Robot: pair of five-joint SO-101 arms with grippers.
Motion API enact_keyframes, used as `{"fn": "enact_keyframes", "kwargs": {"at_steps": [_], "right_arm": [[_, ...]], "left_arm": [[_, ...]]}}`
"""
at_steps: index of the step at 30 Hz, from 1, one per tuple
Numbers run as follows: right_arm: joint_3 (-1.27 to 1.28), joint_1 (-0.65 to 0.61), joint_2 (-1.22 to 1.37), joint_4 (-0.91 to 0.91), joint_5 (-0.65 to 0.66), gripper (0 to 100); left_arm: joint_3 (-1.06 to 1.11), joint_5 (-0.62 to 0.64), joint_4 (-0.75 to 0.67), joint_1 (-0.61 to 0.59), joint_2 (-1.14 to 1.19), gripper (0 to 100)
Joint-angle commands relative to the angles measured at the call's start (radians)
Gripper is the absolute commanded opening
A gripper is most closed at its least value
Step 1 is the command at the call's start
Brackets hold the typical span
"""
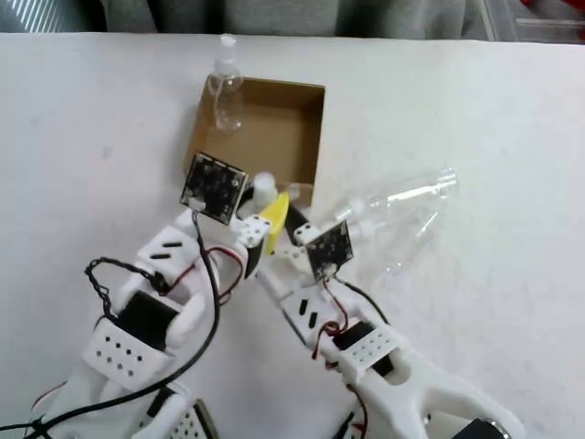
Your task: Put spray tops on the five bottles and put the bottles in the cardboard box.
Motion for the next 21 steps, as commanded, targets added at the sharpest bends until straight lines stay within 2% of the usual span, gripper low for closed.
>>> {"fn": "enact_keyframes", "kwargs": {"at_steps": [1,7,14,21], "right_arm": [[-0.025,0.015,-0.008,-0.03,0.009,3.8],[-0.025,0.015,-0.008,-0.03,0.009,3.8],[-0.025,0.016,-0.008,-0.028,0.009,3.8],[-0.025,0.016,-0.005,-0.028,0.009,3.8]], "left_arm": [[-0.031,-0.012,0.02,0.007,-0.002,11],[-0.038,-0.012,0.011,0.004,-0.002,12],[-0.032,-0.011,0.018,0.004,-0.004,29],[-0.037,-0.011,0.018,-0.007,-0.008,29]]}}
